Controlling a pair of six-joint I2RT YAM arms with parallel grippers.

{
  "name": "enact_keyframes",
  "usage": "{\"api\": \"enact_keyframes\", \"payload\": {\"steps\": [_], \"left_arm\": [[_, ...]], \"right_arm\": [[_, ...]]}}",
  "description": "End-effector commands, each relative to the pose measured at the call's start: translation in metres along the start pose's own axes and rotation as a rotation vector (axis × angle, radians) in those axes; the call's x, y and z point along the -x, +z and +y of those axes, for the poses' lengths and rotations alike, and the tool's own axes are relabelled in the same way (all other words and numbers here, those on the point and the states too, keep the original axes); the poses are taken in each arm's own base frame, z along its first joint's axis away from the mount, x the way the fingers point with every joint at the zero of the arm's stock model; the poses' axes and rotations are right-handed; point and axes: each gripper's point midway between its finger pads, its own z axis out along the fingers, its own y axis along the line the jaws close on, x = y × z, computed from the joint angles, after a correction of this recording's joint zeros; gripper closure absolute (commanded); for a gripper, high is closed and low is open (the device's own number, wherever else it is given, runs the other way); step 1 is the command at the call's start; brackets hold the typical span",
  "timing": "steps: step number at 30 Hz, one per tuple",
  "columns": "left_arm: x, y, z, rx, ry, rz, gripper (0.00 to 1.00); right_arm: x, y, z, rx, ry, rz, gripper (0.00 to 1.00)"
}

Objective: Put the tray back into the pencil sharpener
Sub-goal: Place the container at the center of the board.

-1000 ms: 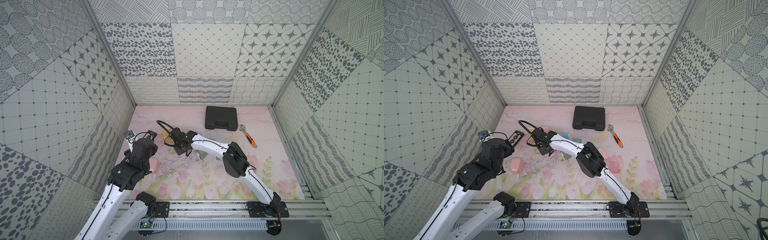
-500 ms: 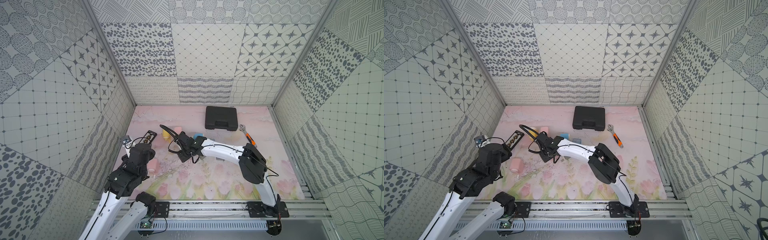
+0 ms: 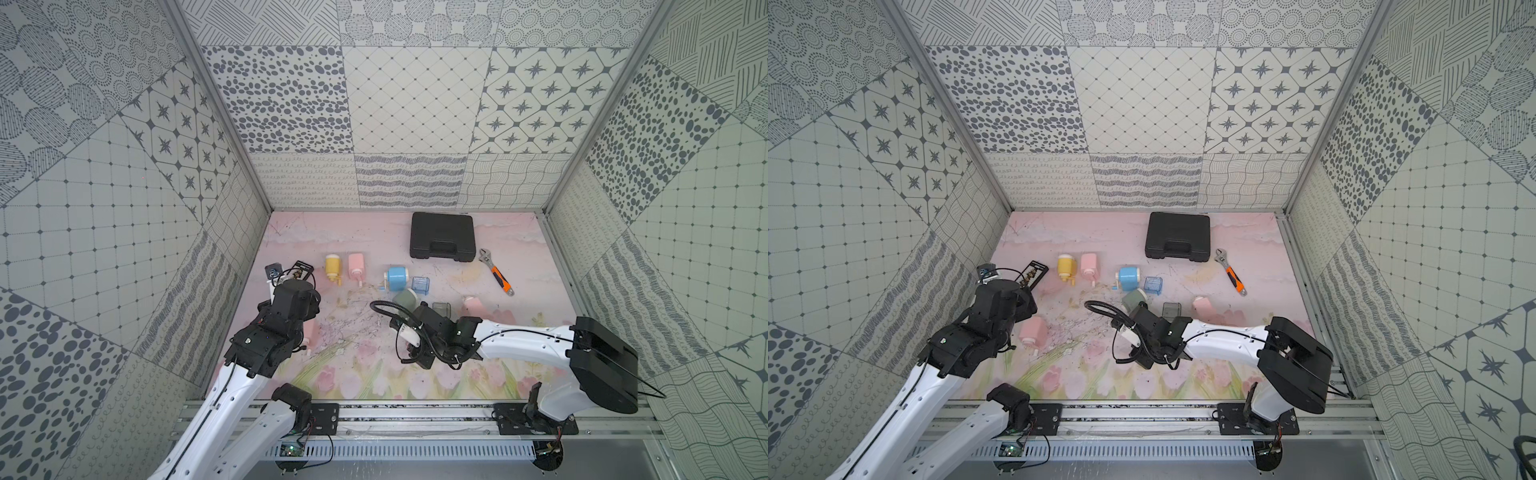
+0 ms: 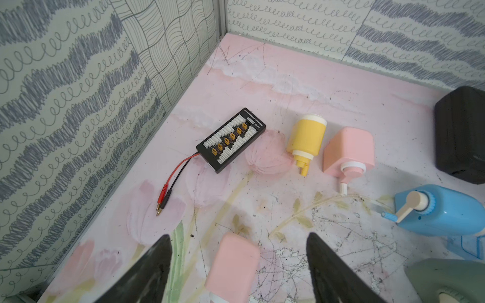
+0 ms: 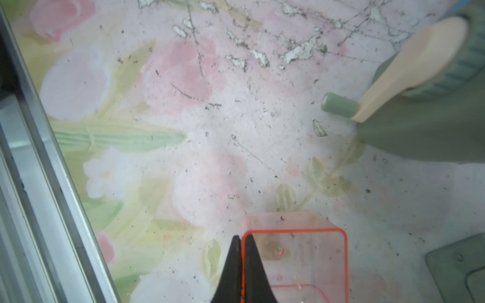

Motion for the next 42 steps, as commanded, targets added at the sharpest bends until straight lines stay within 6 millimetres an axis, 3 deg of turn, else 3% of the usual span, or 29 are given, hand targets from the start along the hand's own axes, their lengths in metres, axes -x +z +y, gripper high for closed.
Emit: {"api": "enact_keyframes", "payload": {"steps": [1,6,15,23,26,29,34,39,42], "left_arm": [[0.017,0.012,-0.037,-0.126,0.181,-0.047,0.13],[0.015,0.021,-0.052,-0.169,0.261,-0.046,0.05],[0.019,0.027,-0.049,-0.127,0.248,-0.054,0.04],[0.012,0.024,-0.026,-0.029,0.11,-0.006,0.01],[0.005,0.023,-0.019,-0.019,0.065,0.05,0.01],[-0.004,0.025,-0.013,-0.002,0.025,0.13,0.02],[-0.035,0.024,-0.002,0.059,-0.065,0.292,0.06],[-0.078,0.033,-0.011,0.064,-0.104,0.469,0.03],[-0.088,0.035,-0.001,0.135,-0.062,0.522,0.01]], "right_arm": [[0.01,-0.004,0.002,-0.004,-0.203,-0.076,1.0],[0.005,0.003,0.004,0.021,-0.297,-0.013,1.0],[-0.007,0.022,0.005,0.056,-0.379,0.119,1.0],[-0.006,0.022,0.006,0.062,-0.398,0.12,0.71],[0.006,0.01,0.009,0.066,-0.384,0.068,0.6],[0.031,-0.01,0.009,0.04,-0.34,-0.052,0.55],[0.075,-0.057,-0.016,-0.128,-0.091,-0.345,0.48],[0.079,-0.088,-0.032,-0.19,0.129,-0.498,0.44],[0.071,-0.093,-0.036,-0.209,0.185,-0.53,0.41]]}}
